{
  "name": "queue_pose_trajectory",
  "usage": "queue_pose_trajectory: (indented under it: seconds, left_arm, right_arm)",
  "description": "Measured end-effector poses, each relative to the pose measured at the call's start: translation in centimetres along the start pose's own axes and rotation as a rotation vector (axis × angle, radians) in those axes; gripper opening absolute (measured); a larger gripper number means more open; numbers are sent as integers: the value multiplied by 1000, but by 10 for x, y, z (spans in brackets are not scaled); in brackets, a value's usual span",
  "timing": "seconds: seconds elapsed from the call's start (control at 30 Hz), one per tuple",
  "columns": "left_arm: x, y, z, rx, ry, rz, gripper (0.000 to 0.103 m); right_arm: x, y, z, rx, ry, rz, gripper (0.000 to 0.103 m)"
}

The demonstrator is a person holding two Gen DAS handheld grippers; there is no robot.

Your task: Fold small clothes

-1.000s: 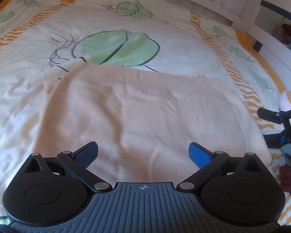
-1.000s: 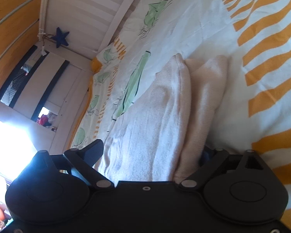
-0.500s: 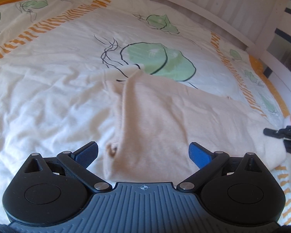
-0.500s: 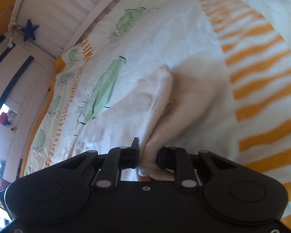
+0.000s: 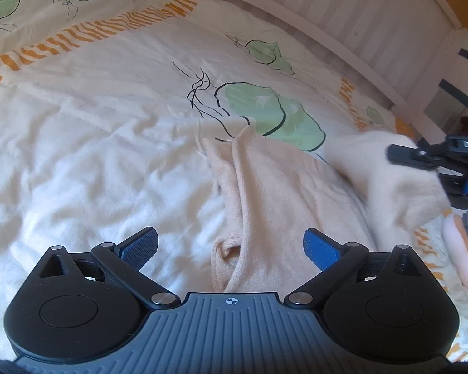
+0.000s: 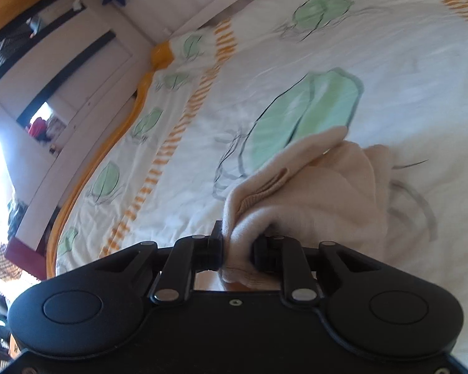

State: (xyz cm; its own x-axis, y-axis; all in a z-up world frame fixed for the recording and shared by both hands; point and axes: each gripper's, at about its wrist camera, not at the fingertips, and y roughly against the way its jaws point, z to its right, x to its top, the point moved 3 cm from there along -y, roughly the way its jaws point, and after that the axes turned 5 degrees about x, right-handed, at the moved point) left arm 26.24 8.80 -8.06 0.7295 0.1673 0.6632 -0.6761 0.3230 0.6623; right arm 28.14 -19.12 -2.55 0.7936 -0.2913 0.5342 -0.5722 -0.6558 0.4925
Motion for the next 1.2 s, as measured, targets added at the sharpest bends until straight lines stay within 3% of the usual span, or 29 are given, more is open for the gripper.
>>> queue_pose_trajectory:
  seconds: [0.23,0.57,0.73,0.83,0.97,1.1,1.2]
  left_arm:
    - [5,8,-11,6,22,45,101]
    - [9,10,-29,26,103,49,101]
    - [9,10,-37,42,138,52,101]
    - [9,12,-44,55,173,64,101]
    - [10,14,-54,66,216,72,101]
    - [9,12,-59,72,233,65,101]
    - [10,14,-57,79,223,76,101]
  right_arm:
    - [-27,-39,-20,-26,29,-62,27]
    - [-44,-73,-53,-198,252,-124,29]
    - [-44,-84,-55,-201,239,-135,29]
    - [-43,-91,-55,-192,217,-141,32]
    - [-41,-95,-58,-117,167,-147,51]
    - [-32,-77,-69,51,104,-77,51]
    - [-22,-51,-71,84,99,-8,51]
